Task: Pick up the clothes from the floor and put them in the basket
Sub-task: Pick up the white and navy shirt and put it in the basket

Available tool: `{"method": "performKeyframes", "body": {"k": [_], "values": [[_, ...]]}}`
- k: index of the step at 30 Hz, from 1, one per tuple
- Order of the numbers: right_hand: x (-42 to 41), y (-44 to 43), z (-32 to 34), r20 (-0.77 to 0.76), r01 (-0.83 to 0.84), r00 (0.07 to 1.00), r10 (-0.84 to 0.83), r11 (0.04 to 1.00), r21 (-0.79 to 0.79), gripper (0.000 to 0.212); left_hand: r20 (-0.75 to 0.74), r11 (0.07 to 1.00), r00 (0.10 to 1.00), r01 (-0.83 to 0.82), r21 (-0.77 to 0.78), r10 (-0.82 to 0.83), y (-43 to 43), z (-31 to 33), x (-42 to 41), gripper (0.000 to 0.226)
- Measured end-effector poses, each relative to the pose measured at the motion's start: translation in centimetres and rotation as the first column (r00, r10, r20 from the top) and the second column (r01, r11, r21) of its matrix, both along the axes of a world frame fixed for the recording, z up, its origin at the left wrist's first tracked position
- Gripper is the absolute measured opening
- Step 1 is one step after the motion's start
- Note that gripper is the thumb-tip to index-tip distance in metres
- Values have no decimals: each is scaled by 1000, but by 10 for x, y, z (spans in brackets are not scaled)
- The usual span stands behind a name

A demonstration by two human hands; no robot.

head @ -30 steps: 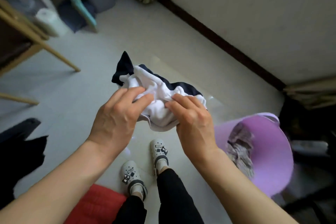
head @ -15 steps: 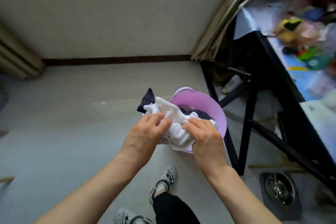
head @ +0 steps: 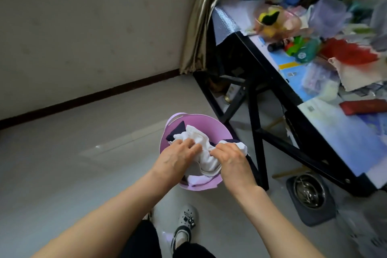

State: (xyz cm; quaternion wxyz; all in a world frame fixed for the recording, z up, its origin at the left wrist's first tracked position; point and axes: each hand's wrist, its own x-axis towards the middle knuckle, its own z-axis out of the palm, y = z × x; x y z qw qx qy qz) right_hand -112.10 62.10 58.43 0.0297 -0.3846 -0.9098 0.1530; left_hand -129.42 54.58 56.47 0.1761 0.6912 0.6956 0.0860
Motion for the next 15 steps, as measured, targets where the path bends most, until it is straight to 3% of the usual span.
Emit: {"method": "performKeyframes", "body": {"k": [7, 10, 15], "values": [[-22, 38, -6, 130, 50, 991, -24, 979, -200, 61, 69, 978, 978, 200, -64, -195, 56, -16, -34, 86], [-25, 43, -5, 78, 111, 992, -97, 971, -211, 61, 47, 959, 960, 279, -39, -277, 72, -11, -43, 88], [-9, 40, 0, -34, 211, 976, -217, 970, -123, 71, -112, 907, 901, 422, 2, -419, 100, 7, -39, 86]]}}
